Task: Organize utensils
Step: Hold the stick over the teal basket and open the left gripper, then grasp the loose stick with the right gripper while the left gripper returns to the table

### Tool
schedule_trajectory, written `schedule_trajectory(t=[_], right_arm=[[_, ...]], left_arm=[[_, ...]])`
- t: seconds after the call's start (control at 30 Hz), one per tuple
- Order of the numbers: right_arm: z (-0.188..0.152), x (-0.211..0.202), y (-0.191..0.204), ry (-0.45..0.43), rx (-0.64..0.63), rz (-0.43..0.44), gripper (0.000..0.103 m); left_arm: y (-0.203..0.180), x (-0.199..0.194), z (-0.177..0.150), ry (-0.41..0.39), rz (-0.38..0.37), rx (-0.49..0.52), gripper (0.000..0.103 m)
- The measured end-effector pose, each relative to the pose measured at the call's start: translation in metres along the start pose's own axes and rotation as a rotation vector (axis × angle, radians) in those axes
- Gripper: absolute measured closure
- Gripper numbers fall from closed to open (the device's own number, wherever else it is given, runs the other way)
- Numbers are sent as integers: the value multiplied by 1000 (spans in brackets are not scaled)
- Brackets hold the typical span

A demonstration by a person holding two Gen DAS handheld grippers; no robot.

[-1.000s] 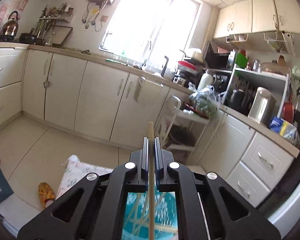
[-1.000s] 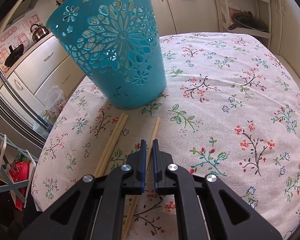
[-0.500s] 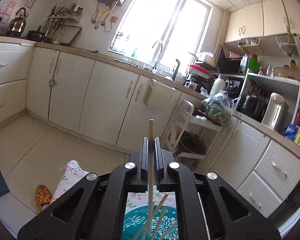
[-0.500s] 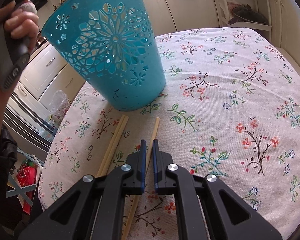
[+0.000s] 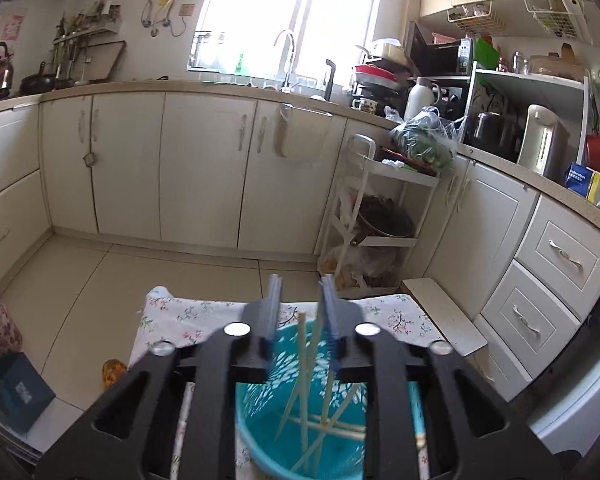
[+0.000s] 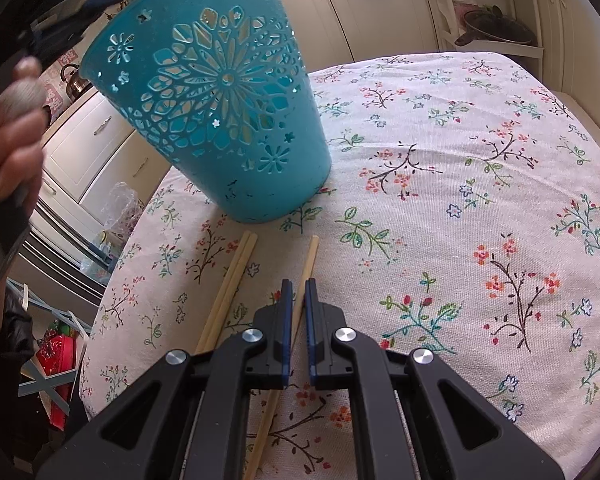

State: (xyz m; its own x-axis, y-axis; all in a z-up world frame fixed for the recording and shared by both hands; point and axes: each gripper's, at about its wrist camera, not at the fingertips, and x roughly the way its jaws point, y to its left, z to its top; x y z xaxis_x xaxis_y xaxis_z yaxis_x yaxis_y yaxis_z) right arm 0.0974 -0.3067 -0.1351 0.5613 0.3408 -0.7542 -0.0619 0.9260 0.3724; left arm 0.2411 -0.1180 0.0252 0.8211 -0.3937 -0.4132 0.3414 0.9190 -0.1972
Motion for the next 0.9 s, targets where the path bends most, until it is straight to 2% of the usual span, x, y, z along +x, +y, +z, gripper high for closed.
schedule_trajectory(t=[0.03, 0.13, 0.2, 0.3, 0.4, 0.53, 0.6, 0.7, 0.77, 0.83, 0.9], right_arm=[[0, 0, 0, -1, -1, -1, 96], [0, 0, 0, -2, -4, -4, 96], [-1, 0, 0, -4, -7, -8, 96], [-2, 0, 4, -6, -10, -13, 96], [-4, 1, 11, -8, -37, -35, 93], [-5, 2, 20, -6, -82, -67, 87], [-6, 2, 23, -4, -91, -88, 87], [-6, 2, 26, 5, -98, -135, 87], [-6, 5, 34, 8, -143, -203, 97], [-8, 7, 42, -4, -204, -252, 96], [-7, 7, 43, 2, -209, -253, 96]], left_arm=[[5, -10, -2, -14, 11, -13, 63], [20, -33, -14, -40, 45, -49, 53], [36, -47, -31, -26, 76, -83, 48], [56, -48, -68, 61, 119, -114, 39], [72, -31, -116, 218, 150, -142, 38], [80, -14, -164, 366, 172, -166, 38], [79, -11, -170, 397, 175, -159, 38], [75, -11, -170, 384, 188, -127, 25], [70, -5, -171, 413, 188, -107, 25], [67, -1, -170, 428, 191, -86, 25], [65, -1, -172, 435, 196, -74, 25]])
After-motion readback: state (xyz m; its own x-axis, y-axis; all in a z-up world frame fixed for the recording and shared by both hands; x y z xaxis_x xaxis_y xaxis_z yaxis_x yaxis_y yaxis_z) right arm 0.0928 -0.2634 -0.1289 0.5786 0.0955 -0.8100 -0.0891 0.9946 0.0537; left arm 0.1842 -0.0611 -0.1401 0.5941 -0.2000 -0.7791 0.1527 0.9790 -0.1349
